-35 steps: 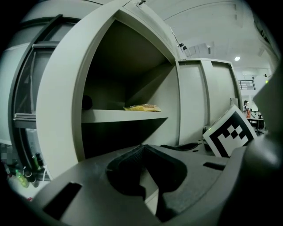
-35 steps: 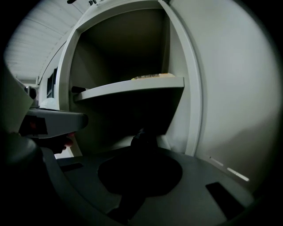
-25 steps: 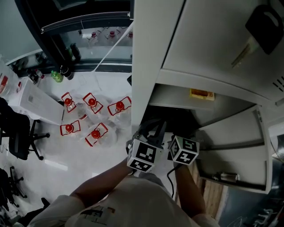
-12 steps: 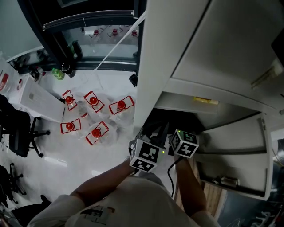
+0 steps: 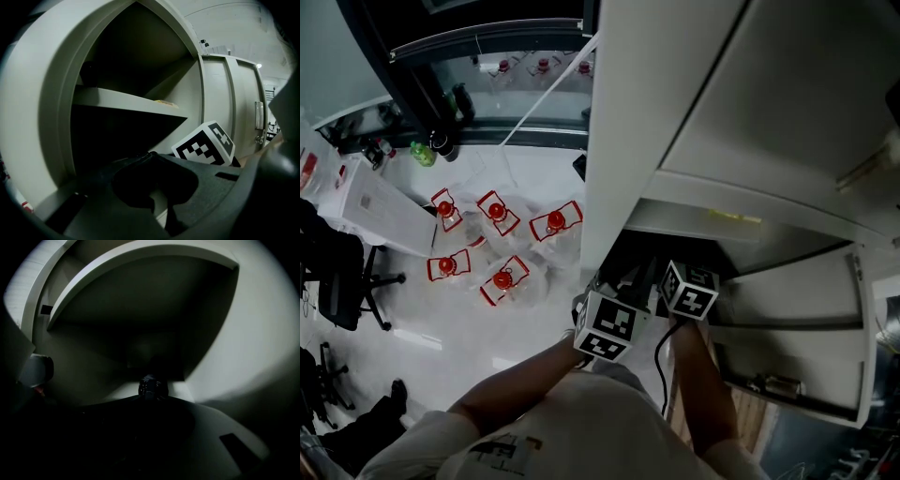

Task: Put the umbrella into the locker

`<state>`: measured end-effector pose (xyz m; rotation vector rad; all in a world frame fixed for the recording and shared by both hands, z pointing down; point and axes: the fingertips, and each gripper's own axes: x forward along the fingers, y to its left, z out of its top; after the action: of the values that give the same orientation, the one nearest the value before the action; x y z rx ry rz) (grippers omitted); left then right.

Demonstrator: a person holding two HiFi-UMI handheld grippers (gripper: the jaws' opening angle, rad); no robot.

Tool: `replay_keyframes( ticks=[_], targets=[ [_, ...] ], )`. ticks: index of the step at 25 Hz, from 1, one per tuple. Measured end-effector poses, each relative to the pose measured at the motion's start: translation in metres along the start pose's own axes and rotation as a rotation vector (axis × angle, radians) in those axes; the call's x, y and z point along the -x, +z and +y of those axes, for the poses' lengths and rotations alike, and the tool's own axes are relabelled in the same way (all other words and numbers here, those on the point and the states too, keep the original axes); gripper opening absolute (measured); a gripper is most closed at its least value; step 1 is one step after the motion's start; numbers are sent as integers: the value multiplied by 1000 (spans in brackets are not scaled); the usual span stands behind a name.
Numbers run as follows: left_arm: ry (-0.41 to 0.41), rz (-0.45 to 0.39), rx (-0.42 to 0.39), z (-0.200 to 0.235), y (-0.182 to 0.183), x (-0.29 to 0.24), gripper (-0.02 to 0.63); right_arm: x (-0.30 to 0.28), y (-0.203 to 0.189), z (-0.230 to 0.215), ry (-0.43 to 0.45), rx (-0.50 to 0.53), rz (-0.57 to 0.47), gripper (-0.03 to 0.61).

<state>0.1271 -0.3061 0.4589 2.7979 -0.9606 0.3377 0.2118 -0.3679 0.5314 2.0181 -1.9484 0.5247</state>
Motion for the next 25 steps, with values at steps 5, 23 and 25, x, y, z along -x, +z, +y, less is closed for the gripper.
replay_keyframes(
  ticks=[5,23,25],
  targets=[
    [1,2,9,0,-1,1,8,0,0,1,15,2,5,20],
    [30,-30,-9,-10,23,27,8,81,34,8,26,20,-72,66],
    [32,-51,-20,-13,32,31,8,93,43,8,27,26,-96,49]
  ],
)
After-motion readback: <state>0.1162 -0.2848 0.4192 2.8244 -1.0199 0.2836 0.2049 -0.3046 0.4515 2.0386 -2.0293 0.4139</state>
